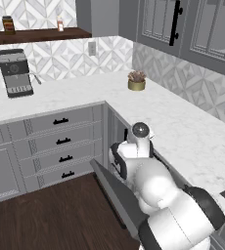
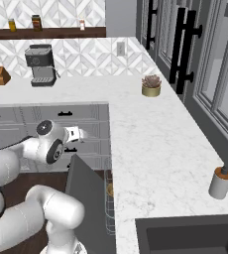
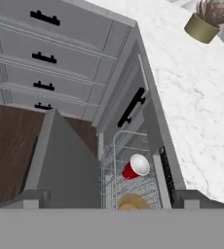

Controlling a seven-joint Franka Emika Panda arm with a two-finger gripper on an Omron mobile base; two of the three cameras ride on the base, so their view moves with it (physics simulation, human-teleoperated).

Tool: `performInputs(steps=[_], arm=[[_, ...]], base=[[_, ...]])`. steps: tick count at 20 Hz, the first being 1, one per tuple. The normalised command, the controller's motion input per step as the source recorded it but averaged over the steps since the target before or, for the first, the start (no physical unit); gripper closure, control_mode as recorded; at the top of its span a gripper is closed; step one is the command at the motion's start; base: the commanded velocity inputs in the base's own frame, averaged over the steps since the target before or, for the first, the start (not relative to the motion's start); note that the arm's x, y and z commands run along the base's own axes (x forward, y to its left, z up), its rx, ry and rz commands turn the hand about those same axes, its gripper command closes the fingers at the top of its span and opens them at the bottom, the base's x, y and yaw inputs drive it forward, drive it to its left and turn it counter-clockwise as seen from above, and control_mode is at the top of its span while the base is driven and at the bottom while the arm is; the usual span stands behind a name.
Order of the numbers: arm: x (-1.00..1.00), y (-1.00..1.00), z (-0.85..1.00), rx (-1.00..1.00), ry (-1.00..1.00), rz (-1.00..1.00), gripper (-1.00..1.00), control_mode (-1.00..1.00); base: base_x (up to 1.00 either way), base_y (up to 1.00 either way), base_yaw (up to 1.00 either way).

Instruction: Pick up the cup and bowl from the counter, place them in the dishwasher, and close the dishwasher door.

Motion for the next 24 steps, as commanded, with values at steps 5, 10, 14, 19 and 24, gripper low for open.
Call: performInputs(steps=[5,10,14,19,24], arm=[[-0.32,0.35,0.44,0.17,0.21,0.0,-1.0,-1.0],[-0.66,0.51,-0.56,0.03,0.08,0.0,-1.0,-1.0],[-0.33,0.39,-0.52,-0.04,0.02,0.0,-1.0,-1.0],[-0.02,0.22,-0.7,-0.09,0.04,0.0,-1.0,-1.0],[0.0,0.09,-0.53,-0.08,0.07,0.0,-1.0,-1.0]], base=[[0.0,0.0,0.0],[0.0,0.0,0.0],[0.0,0.0,0.0],[0.0,0.0,0.0],[0.0,0.0,0.0]])
